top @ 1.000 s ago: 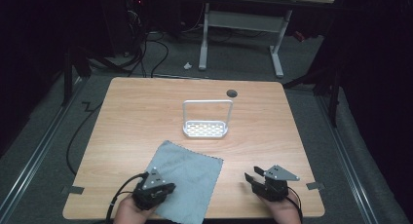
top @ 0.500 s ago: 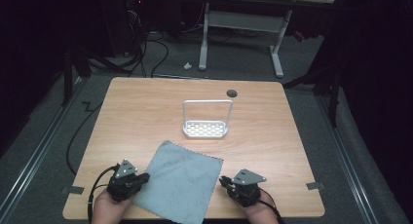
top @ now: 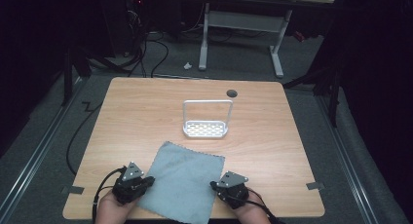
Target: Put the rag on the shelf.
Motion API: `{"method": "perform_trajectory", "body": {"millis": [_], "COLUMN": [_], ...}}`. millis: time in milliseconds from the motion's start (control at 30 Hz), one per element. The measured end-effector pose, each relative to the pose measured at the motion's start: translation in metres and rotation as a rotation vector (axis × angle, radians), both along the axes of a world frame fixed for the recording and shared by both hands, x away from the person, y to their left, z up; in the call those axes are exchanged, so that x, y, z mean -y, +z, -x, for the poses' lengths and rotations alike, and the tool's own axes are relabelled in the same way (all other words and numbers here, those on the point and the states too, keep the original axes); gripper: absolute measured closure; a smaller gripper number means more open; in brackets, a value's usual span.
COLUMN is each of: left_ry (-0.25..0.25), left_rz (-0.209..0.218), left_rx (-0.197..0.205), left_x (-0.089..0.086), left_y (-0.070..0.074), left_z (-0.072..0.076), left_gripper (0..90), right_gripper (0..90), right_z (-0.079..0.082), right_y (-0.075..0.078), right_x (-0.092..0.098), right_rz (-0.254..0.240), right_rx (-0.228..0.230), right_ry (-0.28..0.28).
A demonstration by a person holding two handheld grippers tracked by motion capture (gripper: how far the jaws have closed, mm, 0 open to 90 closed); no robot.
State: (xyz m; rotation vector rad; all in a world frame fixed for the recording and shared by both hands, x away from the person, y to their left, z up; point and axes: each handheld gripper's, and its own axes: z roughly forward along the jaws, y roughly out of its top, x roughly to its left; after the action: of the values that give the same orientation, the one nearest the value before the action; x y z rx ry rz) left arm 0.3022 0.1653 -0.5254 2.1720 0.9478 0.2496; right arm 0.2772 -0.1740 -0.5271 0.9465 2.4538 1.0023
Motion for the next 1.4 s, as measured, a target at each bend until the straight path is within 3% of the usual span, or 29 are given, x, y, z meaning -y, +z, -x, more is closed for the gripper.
{"method": "perform_trajectory", "body": {"millis": [333,700,833,967,1067,1233,1400], "left_ry": [-0.095,-0.255,-0.204,-0.116,-0.091,-0.103,-0.147], "left_rz": [0.017,0.029,0.025,0.007,-0.017,-0.007,0.012], "left_rx": [-0.008,-0.024,0.028,0.077,0.074,0.073,0.041], "left_x": [0.026,0.06,0.063,0.064,0.066,0.064,0.063], "left_y": [0.0,0.003,0.008,0.006,-0.002,-0.003,-0.002], "left_z": [0.01,0.031,0.023,-0.002,-0.012,-0.004,0.014], "left_gripper": [85.1,84.6,81.7,78.8,78.7,79.5,79.9], "right_gripper": [90.0,90.0,89.1,87.3,87.7,88.8,88.8], "right_z": [-0.004,-0.013,-0.015,-0.032,-0.043,-0.037,-0.018], "right_y": [0.0,0.001,0.004,0.005,0.002,-0.001,0.0], "right_x": [0.029,0.058,0.059,0.054,0.053,0.058,0.067], "right_rz": [-0.008,-0.02,-0.054,-0.051,-0.041,-0.031,-0.045], "right_rx": [-0.005,-0.009,0.006,0.022,0.012,-0.003,-0.026], "right_ry": [-0.077,-0.179,-0.182,-0.207,-0.222,-0.211,-0.195]}}
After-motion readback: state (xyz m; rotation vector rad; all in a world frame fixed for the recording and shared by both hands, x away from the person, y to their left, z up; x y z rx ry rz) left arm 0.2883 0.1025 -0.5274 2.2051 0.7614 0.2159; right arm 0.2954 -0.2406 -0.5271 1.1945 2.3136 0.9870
